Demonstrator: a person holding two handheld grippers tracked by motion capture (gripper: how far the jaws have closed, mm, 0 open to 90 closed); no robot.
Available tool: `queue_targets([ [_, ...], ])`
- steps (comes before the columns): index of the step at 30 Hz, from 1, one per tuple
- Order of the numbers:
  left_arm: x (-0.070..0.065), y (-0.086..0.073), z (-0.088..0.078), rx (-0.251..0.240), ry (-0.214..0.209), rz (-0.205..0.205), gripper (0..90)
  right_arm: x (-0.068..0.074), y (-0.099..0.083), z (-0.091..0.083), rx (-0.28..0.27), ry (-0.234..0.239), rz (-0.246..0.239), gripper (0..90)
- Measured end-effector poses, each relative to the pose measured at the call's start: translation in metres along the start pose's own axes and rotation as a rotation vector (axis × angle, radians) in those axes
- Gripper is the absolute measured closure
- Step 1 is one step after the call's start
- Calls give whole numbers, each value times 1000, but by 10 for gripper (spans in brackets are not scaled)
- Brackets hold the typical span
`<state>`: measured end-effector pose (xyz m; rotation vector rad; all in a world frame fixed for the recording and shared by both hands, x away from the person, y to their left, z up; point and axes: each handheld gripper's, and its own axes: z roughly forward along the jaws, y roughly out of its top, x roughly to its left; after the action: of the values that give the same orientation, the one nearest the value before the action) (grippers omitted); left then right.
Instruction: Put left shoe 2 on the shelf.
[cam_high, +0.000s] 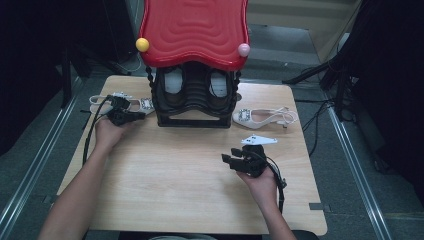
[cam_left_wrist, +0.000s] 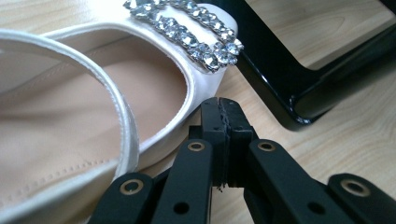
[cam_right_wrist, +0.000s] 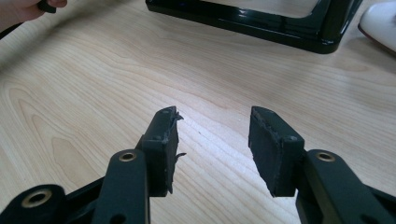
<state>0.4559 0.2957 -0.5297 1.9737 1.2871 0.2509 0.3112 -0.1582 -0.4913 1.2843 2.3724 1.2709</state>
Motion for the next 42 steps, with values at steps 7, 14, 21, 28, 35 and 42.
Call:
queue_targets([
  [7,-1,7,8,-12,16,2,895,0,-4,-2,12,-16,-2,533],
  [14,1,13,14,-23,26,-24,882,-1,-11,-7,7,-29,17,534],
  [21,-1,17,11,-16,-49,-50,752,-3,-14,-11,1,-36,21,533],
  [28,-10,20,1,-1,-95,-39,530,-6,-14,-11,11,-33,18,527],
  [35,-17,19,-9,9,-133,-23,472,-9,-14,-12,8,-34,28,525],
  [42,-26,17,-21,-13,-122,14,460,-10,-13,-12,0,-30,16,523],
])
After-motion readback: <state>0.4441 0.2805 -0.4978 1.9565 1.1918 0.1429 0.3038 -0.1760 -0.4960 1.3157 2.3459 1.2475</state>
